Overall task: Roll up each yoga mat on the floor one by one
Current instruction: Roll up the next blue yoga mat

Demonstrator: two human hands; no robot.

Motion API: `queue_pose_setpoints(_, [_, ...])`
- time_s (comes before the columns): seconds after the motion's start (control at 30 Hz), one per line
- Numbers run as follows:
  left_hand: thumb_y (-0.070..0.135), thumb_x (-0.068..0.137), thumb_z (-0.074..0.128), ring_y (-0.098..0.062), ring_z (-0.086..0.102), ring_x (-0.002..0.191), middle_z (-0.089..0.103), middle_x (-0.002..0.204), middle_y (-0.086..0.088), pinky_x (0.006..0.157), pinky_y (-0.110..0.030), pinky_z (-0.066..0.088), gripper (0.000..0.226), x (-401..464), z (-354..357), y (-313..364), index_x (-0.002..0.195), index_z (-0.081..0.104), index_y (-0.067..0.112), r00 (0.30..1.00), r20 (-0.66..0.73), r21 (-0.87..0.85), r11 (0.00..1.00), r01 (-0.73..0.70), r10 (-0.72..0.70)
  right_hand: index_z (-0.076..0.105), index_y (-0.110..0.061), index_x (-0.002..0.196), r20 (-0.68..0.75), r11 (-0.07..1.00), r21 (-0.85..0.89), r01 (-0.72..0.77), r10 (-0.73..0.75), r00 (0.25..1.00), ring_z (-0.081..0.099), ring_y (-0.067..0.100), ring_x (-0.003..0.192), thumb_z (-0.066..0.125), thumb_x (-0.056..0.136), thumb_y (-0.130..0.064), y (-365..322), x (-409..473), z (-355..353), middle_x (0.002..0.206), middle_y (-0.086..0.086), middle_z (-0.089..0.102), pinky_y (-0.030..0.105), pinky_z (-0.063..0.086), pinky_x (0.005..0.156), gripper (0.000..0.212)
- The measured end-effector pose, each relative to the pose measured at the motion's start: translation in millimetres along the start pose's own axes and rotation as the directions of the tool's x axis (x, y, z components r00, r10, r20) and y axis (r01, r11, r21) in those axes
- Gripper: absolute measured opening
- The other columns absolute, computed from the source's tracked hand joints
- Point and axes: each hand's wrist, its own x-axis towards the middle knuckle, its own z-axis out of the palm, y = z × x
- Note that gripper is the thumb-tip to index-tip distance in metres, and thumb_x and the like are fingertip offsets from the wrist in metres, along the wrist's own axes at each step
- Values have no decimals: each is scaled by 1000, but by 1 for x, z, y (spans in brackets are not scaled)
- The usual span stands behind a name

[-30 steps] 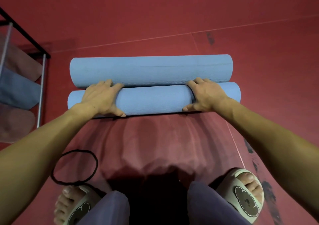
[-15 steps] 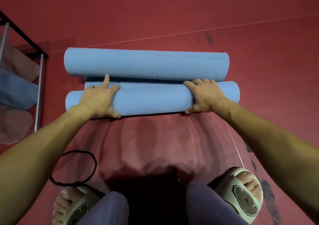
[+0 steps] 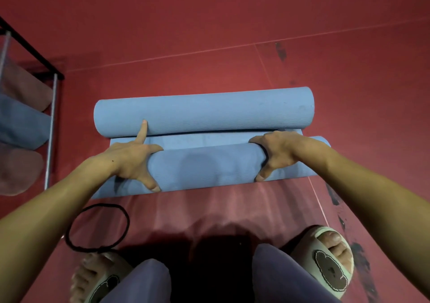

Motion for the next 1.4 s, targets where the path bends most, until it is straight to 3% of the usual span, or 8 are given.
queue_pose_setpoints(0.17, [92,36,79,-25,62,125,-41,164,-5,99,-41,52,121,3,0,-4,146,36,62,1000,-22,-22,1000,-6,5,53,-47,133,10,1000,8,-6,6,1000,60,23,115,81,35,-86,-1,3,-3,123,-13,61,49,54,99,109])
queue_pose_setpoints(0.3, [93,29,80,-29,56,136,-47,160,7,104,-44,51,137,9,8,-16,152,31,59,998,-66,-129,992,-8,0,12,-37,166,-50,995,91,-33,38,998,21,34,157,94,38,-74,2,6,-1,172,2,6,55,34,122,156])
queue_pose_setpoints(0.5, [91,33,81,-31,43,148,-51,157,6,108,-49,48,138,16,9,-18,155,25,58,995,-90,-119,992,-51,40,2,-38,166,-25,978,205,-33,39,999,11,36,160,103,49,-52,7,9,1,166,2,-39,47,25,128,156])
queue_pose_setpoints(0.83, [95,59,67,-27,46,139,9,168,-1,96,-45,52,104,2,4,11,149,45,49,931,-357,-45,994,-97,74,30,-46,160,-62,957,285,62,-46,997,36,39,151,96,70,-43,20,15,-6,169,7,-31,38,46,112,111])
queue_pose_setpoints(1.0, [91,66,66,-16,47,124,39,134,12,89,-38,49,106,9,8,10,154,39,39,931,-348,-34,990,-134,113,39,-51,155,-62,988,149,45,-36,997,29,35,136,85,78,-57,15,17,-13,146,8,27,54,32,119,90])
queue_pose_setpoints(1.2, [94,54,70,-21,54,125,54,134,11,87,-43,51,110,17,5,14,145,37,40,935,-346,-21,996,-92,79,51,-41,146,-64,964,257,68,-53,997,67,23,104,78,84,-59,28,24,-19,113,-2,72,44,51,99,70])
queue_pose_setpoints(1.3, [93,51,73,-22,53,128,55,137,9,96,-44,46,114,21,2,18,145,38,39,950,-305,-40,996,-84,68,36,-28,161,-109,966,254,55,-28,994,35,31,152,80,89,-49,33,28,-18,165,6,35,44,30,124,87])
queue_pose_setpoints(1.4, [94,54,71,-25,29,153,32,165,-2,116,-47,34,122,23,3,21,154,34,34,952,-300,14,998,-60,61,31,-30,164,-102,963,267,43,-16,995,9,36,160,82,88,-45,31,28,-19,174,11,-14,43,19,128,93])
